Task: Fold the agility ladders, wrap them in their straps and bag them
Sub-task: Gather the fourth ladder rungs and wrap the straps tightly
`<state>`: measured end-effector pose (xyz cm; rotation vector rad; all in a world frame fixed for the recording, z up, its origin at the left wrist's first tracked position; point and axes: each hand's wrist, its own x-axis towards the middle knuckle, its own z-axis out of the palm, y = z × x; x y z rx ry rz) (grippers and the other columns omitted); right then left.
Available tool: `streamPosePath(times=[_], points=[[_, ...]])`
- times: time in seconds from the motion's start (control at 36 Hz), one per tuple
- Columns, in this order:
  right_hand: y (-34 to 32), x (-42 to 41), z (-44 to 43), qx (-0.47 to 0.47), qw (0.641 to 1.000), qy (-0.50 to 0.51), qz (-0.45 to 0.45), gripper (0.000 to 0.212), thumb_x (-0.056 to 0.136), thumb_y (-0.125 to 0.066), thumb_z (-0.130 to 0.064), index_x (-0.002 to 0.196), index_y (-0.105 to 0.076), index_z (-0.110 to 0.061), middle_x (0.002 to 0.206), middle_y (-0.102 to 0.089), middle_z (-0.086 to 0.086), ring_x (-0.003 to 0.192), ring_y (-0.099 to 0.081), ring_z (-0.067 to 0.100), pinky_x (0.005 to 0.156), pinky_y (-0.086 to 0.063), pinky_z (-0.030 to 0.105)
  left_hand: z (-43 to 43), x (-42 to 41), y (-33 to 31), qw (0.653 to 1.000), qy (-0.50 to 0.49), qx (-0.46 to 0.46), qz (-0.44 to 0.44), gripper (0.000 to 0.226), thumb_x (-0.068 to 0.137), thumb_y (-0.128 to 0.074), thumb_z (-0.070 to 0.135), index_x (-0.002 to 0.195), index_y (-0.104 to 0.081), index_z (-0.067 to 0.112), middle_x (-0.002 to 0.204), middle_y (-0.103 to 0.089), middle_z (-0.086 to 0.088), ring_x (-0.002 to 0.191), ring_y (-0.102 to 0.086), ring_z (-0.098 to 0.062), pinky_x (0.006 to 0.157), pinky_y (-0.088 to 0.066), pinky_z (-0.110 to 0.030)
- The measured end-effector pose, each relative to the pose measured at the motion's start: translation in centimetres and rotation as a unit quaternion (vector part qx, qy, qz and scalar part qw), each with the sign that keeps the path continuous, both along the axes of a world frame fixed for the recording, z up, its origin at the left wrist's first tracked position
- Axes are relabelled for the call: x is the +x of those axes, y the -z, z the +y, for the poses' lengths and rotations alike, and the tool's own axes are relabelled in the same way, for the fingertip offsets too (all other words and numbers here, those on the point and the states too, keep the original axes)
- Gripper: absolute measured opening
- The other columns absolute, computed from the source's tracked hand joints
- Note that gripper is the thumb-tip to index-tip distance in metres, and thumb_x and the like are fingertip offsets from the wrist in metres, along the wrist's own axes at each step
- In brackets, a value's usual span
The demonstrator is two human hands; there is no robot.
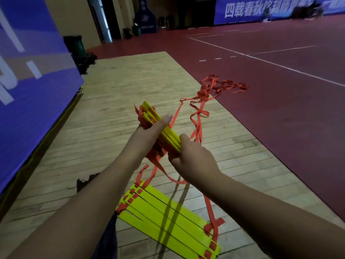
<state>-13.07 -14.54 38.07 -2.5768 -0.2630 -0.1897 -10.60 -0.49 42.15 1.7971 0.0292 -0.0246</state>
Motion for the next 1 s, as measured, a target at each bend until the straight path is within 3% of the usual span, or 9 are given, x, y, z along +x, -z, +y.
streamPosePath(times=[0.17,0.25,0.36,0.53,0.64,0.75,0.83,0.92,1.0], points=[[-0.4,-0.2,0.1,0.0,1.0,-0.024,-0.015,0.035,0.093,-0.062,-0.038,0.104,-0.032,-0.023,0.083,-0.055,-0.003,0.076,-0.057,0.023,0.062,-0.04,0.033,-0.2,0.4,0.5,0.996,-0.073,-0.012,-0.047,0.043,0.075,-0.07,0.056,0.07,-0.072,0.013,0.062,-0.069,-0.005,0.059,-0.067,-0.025,0.059,-0.053,-0.035],[-1.0,0.0,-0.1,0.07,0.995,-0.053,0.044,0.046,0.087,-0.071,-0.041,0.108,-0.036,-0.023,0.083,-0.058,-0.005,0.075,-0.061,0.016,0.058,-0.048,0.032,-0.5,0.6,0.3,0.992,-0.082,-0.061,-0.077,0.039,0.065,-0.067,0.055,0.077,-0.078,0.019,0.084,-0.076,-0.008,0.085,-0.074,-0.028,0.083,-0.059,-0.05],[-1.7,1.0,-1.4,0.215,0.961,-0.097,0.145,0.063,0.079,-0.08,-0.041,0.126,-0.042,-0.024,0.102,-0.066,0.002,0.085,-0.071,0.018,0.077,-0.062,0.043,-0.5,0.7,-0.5,0.985,-0.068,-0.106,-0.115,0.027,0.071,-0.067,0.044,0.081,-0.079,0.022,0.092,-0.077,-0.009,0.093,-0.074,-0.027,0.094,-0.055,-0.054],[-1.4,0.6,-1.2,0.235,0.955,-0.122,0.133,0.077,0.078,-0.082,-0.035,0.138,-0.033,-0.032,0.103,-0.066,0.0,0.084,-0.072,0.017,0.076,-0.063,0.042,-1.2,0.2,-0.7,0.983,-0.076,-0.102,-0.134,0.021,0.074,-0.063,0.043,0.073,-0.078,0.027,0.084,-0.077,-0.004,0.086,-0.074,-0.021,0.088,-0.058,-0.047],[-0.9,0.0,-0.8,0.09,0.99,-0.101,0.043,0.069,0.084,-0.074,-0.029,0.135,-0.028,-0.019,0.095,-0.059,0.0,0.08,-0.066,0.022,0.072,-0.058,0.045,-1.6,0.2,-0.4,0.99,-0.054,-0.068,-0.113,0.026,0.074,-0.07,0.05,0.078,-0.074,0.025,0.082,-0.075,0.001,0.083,-0.073,-0.016,0.085,-0.058,-0.043],[-0.1,-0.7,-0.1,0.012,0.997,-0.064,-0.041,0.066,0.09,-0.066,-0.03,0.137,-0.023,-0.012,0.109,-0.059,0.006,0.095,-0.065,0.028,0.076,-0.054,0.041,-1.9,0.0,-0.5,0.991,-0.007,-0.101,-0.093,0.016,0.079,-0.074,0.041,0.076,-0.072,0.025,0.079,-0.074,0.004,0.08,-0.072,-0.013,0.079,-0.054,-0.037],[0.2,-1.1,0.8,0.025,0.996,-0.052,-0.063,0.073,0.092,-0.066,-0.029,0.144,-0.02,-0.008,0.115,-0.058,0.01,0.097,-0.064,0.029,0.078,-0.054,0.042,-2.1,-0.3,-0.5,0.983,-0.001,-0.151,-0.107,0.018,0.076,-0.068,0.037,0.077,-0.072,0.02,0.083,-0.074,-0.011,0.083,-0.072,-0.026,0.086,-0.056,-0.044],[0.2,-1.1,1.3,0.069,0.993,-0.076,-0.063,0.071,0.09,-0.068,-0.032,0.141,-0.023,-0.011,0.105,-0.056,0.005,0.088,-0.063,0.027,0.065,-0.045,0.035,-2.0,-0.4,-0.6,0.975,-0.017,-0.167,-0.143,0.02,0.078,-0.066,0.033,0.072,-0.07,0.015,0.075,-0.07,-0.012,0.075,-0.068,-0.026,0.079,-0.055,-0.044],[-0.7,-1.2,1.0,0.205,0.97,-0.131,0.03,0.075,0.083,-0.077,-0.04,0.137,-0.029,-0.021,0.096,-0.057,-0.003,0.079,-0.065,0.019,0.063,-0.05,0.032,-1.5,-0.1,-1.1,0.968,-0.012,-0.191,-0.165,0.022,0.076,-0.068,0.034,0.071,-0.069,0.013,0.072,-0.067,-0.012,0.068,-0.064,-0.025,0.069,-0.051,-0.037]])
